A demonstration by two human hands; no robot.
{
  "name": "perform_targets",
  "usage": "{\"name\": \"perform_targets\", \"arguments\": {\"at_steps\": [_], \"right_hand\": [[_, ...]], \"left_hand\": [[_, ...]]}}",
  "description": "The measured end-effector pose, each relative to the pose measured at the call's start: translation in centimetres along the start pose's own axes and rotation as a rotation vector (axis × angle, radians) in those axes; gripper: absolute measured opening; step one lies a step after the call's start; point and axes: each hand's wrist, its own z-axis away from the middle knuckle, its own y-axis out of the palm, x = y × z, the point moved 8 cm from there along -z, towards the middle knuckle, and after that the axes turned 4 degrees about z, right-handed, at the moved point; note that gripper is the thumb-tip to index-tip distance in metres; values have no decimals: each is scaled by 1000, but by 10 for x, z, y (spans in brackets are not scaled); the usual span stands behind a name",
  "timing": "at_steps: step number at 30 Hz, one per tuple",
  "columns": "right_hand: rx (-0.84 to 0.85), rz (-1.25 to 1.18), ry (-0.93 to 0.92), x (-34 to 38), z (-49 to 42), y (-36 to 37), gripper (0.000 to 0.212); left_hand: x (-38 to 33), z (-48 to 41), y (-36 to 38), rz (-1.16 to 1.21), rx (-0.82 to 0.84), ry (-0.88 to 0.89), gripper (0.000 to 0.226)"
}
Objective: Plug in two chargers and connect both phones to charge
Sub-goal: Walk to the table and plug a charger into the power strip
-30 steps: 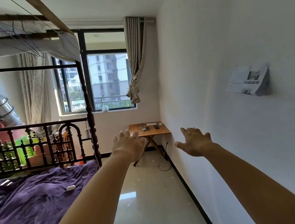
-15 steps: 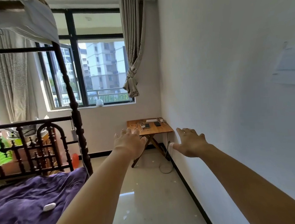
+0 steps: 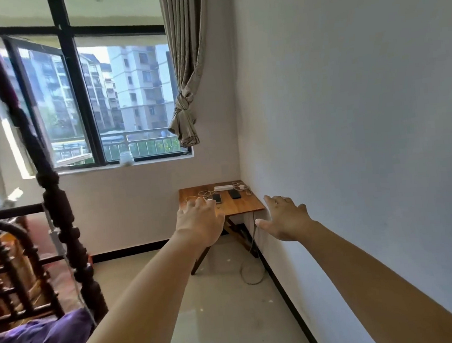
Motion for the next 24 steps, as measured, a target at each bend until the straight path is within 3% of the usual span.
{"name": "perform_targets", "arguments": {"at_steps": [11, 20, 24], "right_hand": [[19, 18, -11, -42, -273, 42, 74], [46, 12, -26, -47, -480, 100, 71], [38, 1, -11, -43, -578, 130, 70]], "left_hand": [[42, -268, 80, 66, 34, -89, 52], [89, -464, 146, -16, 80, -45, 45], [122, -555, 173, 94, 38, -87, 49]]}}
